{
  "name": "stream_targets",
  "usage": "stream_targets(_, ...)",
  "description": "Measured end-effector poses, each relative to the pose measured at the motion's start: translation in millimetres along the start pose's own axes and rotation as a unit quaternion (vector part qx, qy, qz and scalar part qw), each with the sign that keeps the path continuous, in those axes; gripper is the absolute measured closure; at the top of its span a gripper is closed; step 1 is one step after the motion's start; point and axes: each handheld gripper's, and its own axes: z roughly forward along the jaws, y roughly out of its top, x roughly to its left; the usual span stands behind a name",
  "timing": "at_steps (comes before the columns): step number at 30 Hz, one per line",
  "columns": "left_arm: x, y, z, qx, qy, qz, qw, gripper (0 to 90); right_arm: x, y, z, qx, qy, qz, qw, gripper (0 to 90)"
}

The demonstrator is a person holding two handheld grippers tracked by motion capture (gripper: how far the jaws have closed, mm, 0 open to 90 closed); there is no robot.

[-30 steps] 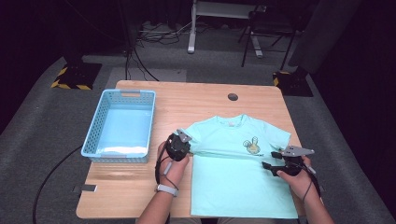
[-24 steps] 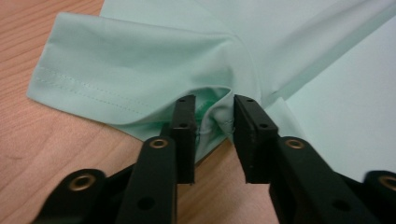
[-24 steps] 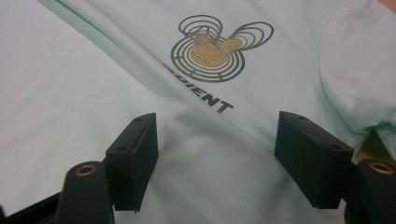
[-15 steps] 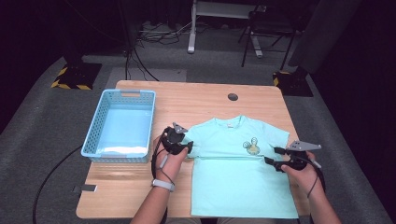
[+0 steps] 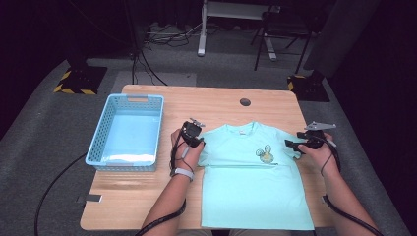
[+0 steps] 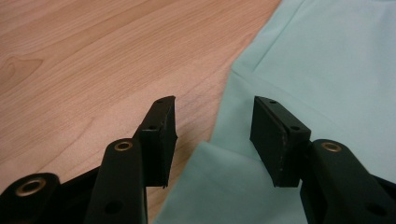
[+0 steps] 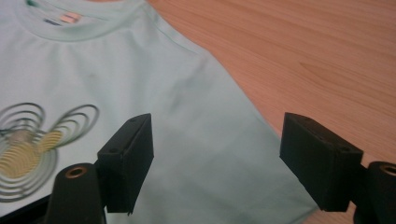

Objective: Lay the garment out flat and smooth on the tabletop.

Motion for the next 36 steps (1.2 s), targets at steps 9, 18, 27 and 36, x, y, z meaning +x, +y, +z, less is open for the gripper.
stream_targets(9, 6.6, 23.0, 18.2, -0.001, 0.029, 0.016, 0.9994, 50.5, -13.7, -9.9, 12.9, 0.034, -0.014, 0.006, 0.9993, 25.5)
stream_targets(18, 14.5, 36.9, 31.3, -0.008, 0.026, 0.006, 0.9996, 49.5, -15.2, -9.7, 13.9, 0.034, -0.017, 0.009, 0.9992, 23.7)
stream_targets(27, -12.5, 9.7, -19.5, -0.073, -0.062, 0.015, 0.9953, 43.8, 23.8, -2.3, 1.9, -0.009, 0.037, -0.021, 0.9990, 25.6)
stream_targets(36, -38.3, -4.7, -0.2, -0.026, -0.098, 0.052, 0.9935, 42.1, 58.2, -5.2, 22.4, 0.020, 0.074, -0.062, 0.9951, 24.7)
